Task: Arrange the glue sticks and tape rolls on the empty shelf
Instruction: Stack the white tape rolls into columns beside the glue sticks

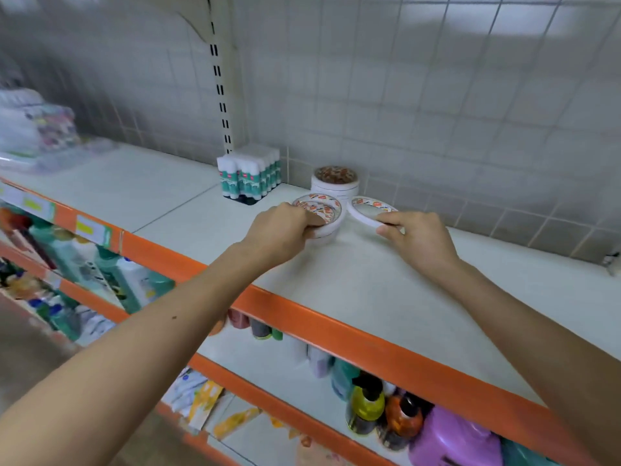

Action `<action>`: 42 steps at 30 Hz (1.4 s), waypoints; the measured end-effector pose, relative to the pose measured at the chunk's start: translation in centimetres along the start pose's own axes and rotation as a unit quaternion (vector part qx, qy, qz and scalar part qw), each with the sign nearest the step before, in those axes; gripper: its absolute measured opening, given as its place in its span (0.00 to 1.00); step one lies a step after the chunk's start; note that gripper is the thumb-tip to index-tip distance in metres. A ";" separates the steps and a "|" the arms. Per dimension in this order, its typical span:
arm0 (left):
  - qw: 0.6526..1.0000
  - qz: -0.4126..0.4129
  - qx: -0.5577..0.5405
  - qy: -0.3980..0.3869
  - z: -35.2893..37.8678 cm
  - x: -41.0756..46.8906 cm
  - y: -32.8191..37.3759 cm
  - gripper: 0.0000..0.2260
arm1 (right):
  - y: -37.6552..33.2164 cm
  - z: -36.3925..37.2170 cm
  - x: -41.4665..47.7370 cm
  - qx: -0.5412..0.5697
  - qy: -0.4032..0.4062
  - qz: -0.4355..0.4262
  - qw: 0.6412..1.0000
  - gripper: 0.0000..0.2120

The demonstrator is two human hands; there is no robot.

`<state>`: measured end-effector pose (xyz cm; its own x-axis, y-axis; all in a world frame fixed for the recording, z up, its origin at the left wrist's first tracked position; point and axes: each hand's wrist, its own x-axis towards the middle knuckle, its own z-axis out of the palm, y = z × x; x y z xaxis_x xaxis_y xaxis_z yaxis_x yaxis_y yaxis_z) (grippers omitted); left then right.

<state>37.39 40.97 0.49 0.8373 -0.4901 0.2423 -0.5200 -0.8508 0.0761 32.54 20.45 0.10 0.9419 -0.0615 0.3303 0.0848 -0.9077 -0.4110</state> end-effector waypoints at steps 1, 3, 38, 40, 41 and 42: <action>1.000 0.008 -0.005 -0.005 0.2 0.6 -1.0 0.14 | -0.4 0.4 0.5 -0.001 0.006 0.003 1.000 0.09; 0.999 0.031 -0.021 -0.019 0.6 1.8 -2.7 0.15 | -1.2 1.2 1.2 -0.003 0.020 0.009 1.000 0.09; 0.911 0.106 -0.381 -0.117 3.1 7.4 -10.5 0.35 | -7.4 8.5 3.6 0.090 0.122 0.077 0.985 0.27; 0.912 0.110 -0.378 -0.115 3.1 7.3 -10.6 0.35 | -7.1 8.3 3.4 0.113 0.091 0.168 0.975 0.35; 0.912 0.110 -0.378 -0.115 3.1 7.3 -10.5 0.35 | -7.0 8.2 3.3 0.137 0.070 0.212 0.965 0.36; 0.912 0.110 -0.377 -0.116 3.1 7.3 -10.5 0.34 | -6.8 8.3 3.3 0.166 0.054 0.235 0.956 0.35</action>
<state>49.48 45.77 -1.55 0.6659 -0.7350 0.1277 -0.5754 -0.3970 0.7151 37.73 29.84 -3.05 0.8638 -0.4888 0.1219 -0.2236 -0.5888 -0.7767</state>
